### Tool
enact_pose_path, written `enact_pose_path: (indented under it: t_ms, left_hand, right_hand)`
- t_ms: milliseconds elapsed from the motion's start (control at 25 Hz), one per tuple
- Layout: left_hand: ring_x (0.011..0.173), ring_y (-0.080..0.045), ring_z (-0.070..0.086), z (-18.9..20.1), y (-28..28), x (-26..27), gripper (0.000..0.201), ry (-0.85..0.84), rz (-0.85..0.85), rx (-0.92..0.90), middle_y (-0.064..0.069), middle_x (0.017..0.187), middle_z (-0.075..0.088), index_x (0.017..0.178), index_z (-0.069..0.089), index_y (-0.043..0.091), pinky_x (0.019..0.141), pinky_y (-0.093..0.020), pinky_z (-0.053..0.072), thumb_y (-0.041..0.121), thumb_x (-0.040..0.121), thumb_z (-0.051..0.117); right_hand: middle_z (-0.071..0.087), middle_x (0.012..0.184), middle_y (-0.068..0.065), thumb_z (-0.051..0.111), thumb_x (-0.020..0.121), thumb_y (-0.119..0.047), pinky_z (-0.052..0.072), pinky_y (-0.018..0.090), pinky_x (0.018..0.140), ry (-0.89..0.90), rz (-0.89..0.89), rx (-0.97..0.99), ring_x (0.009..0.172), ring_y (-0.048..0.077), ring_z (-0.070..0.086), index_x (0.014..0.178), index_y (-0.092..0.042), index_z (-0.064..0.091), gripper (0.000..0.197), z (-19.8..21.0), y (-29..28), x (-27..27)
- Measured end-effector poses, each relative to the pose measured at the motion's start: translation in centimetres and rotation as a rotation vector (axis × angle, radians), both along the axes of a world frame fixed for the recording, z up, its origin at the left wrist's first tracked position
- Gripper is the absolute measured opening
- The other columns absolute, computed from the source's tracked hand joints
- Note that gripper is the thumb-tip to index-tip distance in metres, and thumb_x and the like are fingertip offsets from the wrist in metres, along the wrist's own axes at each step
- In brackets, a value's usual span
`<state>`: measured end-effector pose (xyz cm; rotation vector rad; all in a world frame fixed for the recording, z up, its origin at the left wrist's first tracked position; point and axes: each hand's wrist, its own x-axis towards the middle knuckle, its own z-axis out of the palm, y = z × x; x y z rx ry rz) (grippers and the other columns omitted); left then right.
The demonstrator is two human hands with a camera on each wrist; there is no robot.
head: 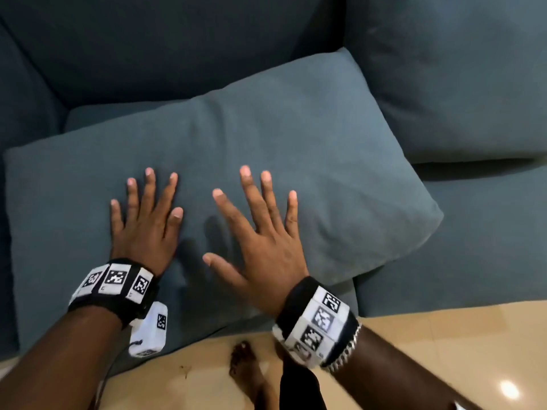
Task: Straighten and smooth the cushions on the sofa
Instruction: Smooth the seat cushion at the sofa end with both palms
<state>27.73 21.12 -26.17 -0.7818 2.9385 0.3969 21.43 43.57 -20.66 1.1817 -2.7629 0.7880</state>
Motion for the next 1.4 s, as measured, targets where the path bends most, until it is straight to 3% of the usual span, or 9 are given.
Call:
enact_pose_path:
  t_ms: [120,280,480,560,760,960,1120,1200,1400]
  left_hand:
    - [0.158,-0.024,-0.002,-0.5,0.9,1.2,0.064,0.08,0.013,-0.008,0.005,0.172,-0.005,0.162,0.003,0.04,0.124,-0.057,0.003,0.052,0.1,0.017]
    - [0.158,-0.026,0.002,-0.9,1.1,2.0,0.069,0.062,0.06,-0.022,0.002,0.172,-0.002,0.163,0.003,0.033,0.124,-0.06,0.008,0.05,0.098,0.02]
    - [0.158,-0.024,0.0,-1.6,1.7,3.5,0.066,0.046,0.133,-0.031,0.002,0.172,-0.002,0.163,0.003,0.031,0.124,-0.058,0.005,0.049,0.101,0.017]
    - [0.158,-0.024,0.0,-1.7,2.7,3.4,0.066,0.055,0.166,-0.029,0.002,0.172,-0.002,0.163,0.003,0.031,0.123,-0.058,0.005,0.047,0.101,0.018]
    - [0.158,-0.026,-0.001,-1.7,5.0,3.7,0.073,0.023,0.146,-0.016,-0.001,0.172,-0.003,0.164,0.007,0.027,0.123,-0.06,0.005,0.052,0.097,0.022]
    - [0.158,-0.021,0.007,-2.0,6.2,4.1,0.07,0.05,0.21,0.001,0.002,0.172,0.003,0.164,0.008,0.028,0.123,-0.056,0.006,0.05,0.099,0.023]
    - [0.156,-0.014,0.015,-1.4,5.1,4.9,0.062,0.195,0.187,0.109,0.009,0.17,0.015,0.162,0.022,0.028,0.126,-0.052,0.01,0.045,0.103,0.017]
    - [0.157,-0.009,0.006,-1.1,3.9,5.2,0.064,0.246,0.133,0.161,0.011,0.17,0.01,0.162,0.021,0.027,0.127,-0.049,0.002,0.051,0.105,0.008]
    - [0.157,-0.009,-0.008,-0.9,4.0,3.8,0.074,0.271,0.244,0.202,0.014,0.171,-0.002,0.163,0.009,0.032,0.124,-0.045,-0.01,0.062,0.098,-0.01]
  right_hand:
    - [0.017,0.171,0.01,0.059,0.094,-0.062,0.019,0.069,0.121,0.112,0.033,-0.247,0.16,0.029,0.0,0.157,-0.025,0.036,0.076,-1.2,-0.7,0.0]
    - [0.011,0.174,0.004,0.053,0.087,-0.08,0.023,0.064,0.12,0.017,0.162,0.452,0.161,0.026,-0.004,0.164,-0.024,0.023,0.1,-7.8,-0.4,-1.9]
    - [-0.003,0.171,0.01,0.046,0.1,-0.057,0.0,0.064,0.125,-0.011,0.034,-0.23,0.16,0.031,-0.006,0.162,-0.016,0.025,0.077,3.5,-1.7,-1.0]
    - [0.002,0.167,0.013,0.04,0.103,-0.046,0.0,0.06,0.125,0.063,-0.12,-0.327,0.159,0.034,-0.001,0.158,-0.006,0.026,0.07,1.9,-1.2,-3.2]
    - [0.005,0.174,0.01,0.022,0.106,-0.046,0.01,0.05,0.128,-0.229,-0.079,0.29,0.161,0.024,0.001,0.164,-0.008,0.014,0.07,-5.8,-1.2,-5.6]
    - [-0.003,0.17,0.013,0.03,0.107,-0.039,-0.002,0.056,0.128,0.036,-0.142,-0.369,0.16,0.031,-0.006,0.161,-0.004,0.022,0.065,1.7,-2.0,-2.8]
    - [-0.021,0.17,0.006,0.061,0.1,-0.045,0.007,0.047,0.129,0.197,0.243,0.279,0.16,0.024,0.011,0.162,-0.011,0.028,0.078,-8.0,-2.0,0.5]
    - [-0.012,0.173,0.007,0.058,0.1,-0.043,0.006,0.045,0.129,0.139,0.22,0.361,0.16,0.023,0.011,0.163,-0.011,0.025,0.078,-8.8,-2.1,0.2]
    - [-0.001,0.167,0.009,0.031,0.107,-0.037,0.0,0.059,0.127,0.066,-0.026,-0.303,0.159,0.029,-0.004,0.161,-0.006,0.017,0.063,0.5,-3.5,0.3]
